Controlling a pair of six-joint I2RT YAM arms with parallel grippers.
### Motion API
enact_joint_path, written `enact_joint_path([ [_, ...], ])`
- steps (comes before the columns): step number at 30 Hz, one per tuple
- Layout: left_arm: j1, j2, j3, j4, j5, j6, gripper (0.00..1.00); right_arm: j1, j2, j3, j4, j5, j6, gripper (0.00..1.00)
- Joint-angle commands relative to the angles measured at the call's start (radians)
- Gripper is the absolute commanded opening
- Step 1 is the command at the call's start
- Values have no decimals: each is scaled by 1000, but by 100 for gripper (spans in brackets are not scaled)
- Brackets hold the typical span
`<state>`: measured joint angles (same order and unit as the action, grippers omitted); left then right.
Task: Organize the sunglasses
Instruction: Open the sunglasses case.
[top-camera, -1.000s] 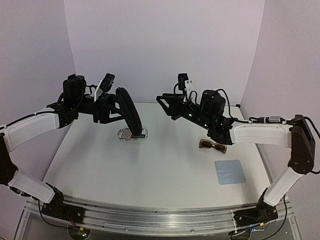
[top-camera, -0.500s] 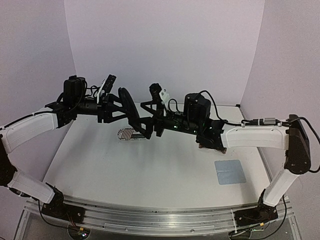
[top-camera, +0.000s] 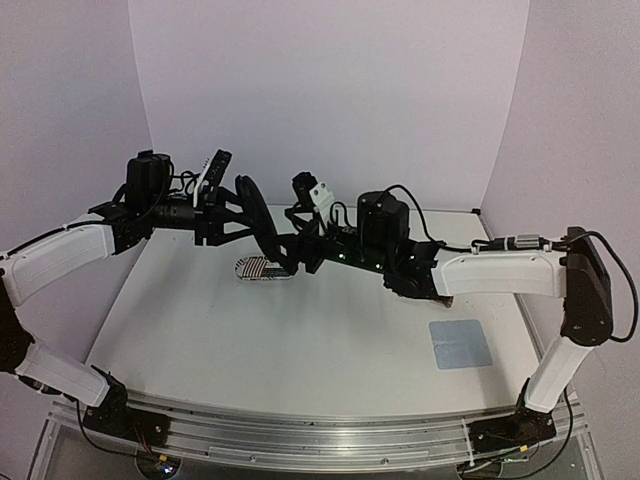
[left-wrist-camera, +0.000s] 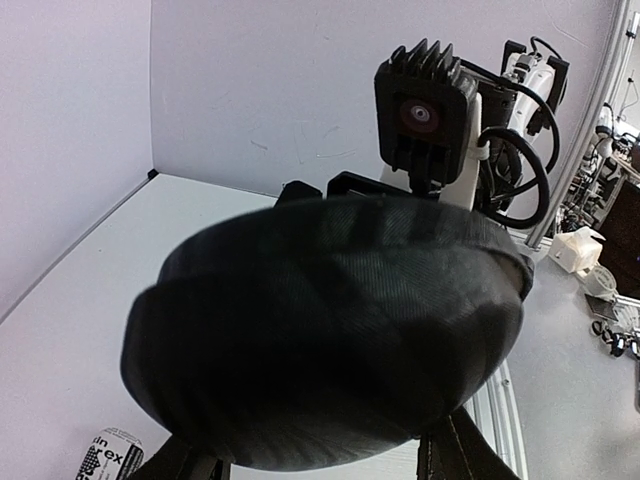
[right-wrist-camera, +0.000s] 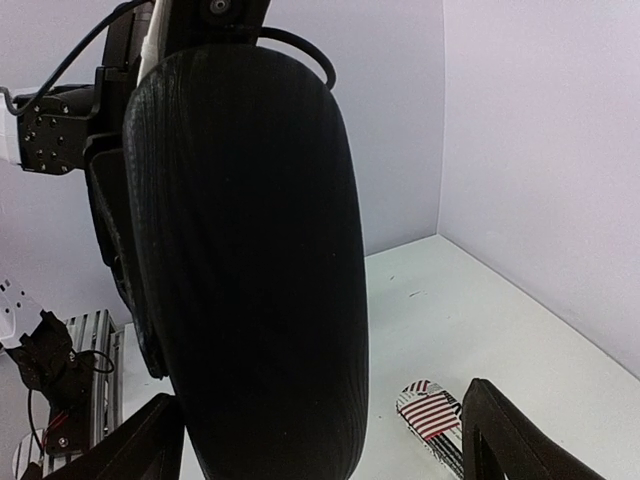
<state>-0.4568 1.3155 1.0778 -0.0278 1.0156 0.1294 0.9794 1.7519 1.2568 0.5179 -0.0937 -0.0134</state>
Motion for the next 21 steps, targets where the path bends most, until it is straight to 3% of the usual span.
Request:
enact_joint_path([
  [1,-4,-33,59,-30,75,33,0,-26,-34,15,-15,177,20,87],
  [15,-5,-31,78,-90,59,91,0,-42,-42,39,-85,262,54,79],
  [21,-7,-30,79,-117,63,98,0,-43,-58,28,-84,415,76,75],
])
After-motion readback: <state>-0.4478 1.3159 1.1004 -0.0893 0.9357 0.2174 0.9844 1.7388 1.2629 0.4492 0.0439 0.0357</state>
